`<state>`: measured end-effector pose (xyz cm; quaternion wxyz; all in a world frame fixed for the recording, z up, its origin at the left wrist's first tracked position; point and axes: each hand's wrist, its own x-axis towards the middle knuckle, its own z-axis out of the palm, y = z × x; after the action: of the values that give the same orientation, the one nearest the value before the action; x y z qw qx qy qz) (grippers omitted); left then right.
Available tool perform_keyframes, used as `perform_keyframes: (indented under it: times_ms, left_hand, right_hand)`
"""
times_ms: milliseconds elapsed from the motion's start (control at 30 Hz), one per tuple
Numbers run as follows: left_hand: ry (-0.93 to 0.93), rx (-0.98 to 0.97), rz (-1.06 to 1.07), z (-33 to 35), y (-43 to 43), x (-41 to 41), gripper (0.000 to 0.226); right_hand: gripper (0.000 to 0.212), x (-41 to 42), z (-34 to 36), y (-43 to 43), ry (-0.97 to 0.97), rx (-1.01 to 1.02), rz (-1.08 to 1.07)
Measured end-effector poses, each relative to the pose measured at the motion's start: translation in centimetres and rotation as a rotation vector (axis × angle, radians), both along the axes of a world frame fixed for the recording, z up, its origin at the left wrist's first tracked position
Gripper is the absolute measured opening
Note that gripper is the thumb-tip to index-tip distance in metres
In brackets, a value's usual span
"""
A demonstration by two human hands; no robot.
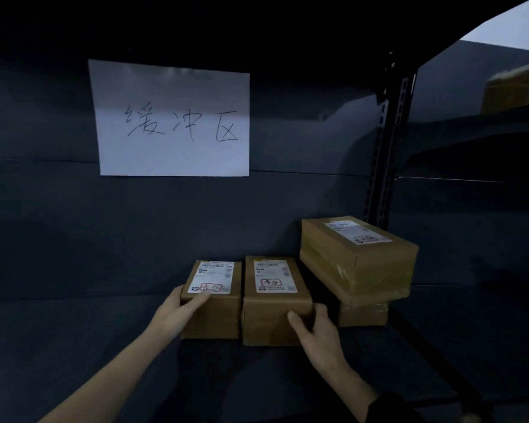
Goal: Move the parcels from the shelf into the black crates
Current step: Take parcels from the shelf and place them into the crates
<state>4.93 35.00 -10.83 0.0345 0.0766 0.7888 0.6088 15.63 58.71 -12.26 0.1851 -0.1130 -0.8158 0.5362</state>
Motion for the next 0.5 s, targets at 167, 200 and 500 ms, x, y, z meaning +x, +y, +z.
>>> perform_keyframes:
  times_ms: [167,200,500]
  left_hand:
    - [0.056,-0.036,0.161,0.2,-3.8,1.0,0.056]
    - [0.060,-0.045,0.191,0.1,-4.6,1.1,0.055]
    - [-0.229,0.228,0.144,-0.2,-7.3,0.3,0.046]
  right_hand:
    - [0.026,-1.3,-0.2,-2.8,0.027,0.000,0.086]
    - [0.025,-1.6,-0.2,-3.2,0.025,-0.008,0.102]
    - [0.040,-4.7,3.2,-3.7,-0.260,-0.330,0.271]
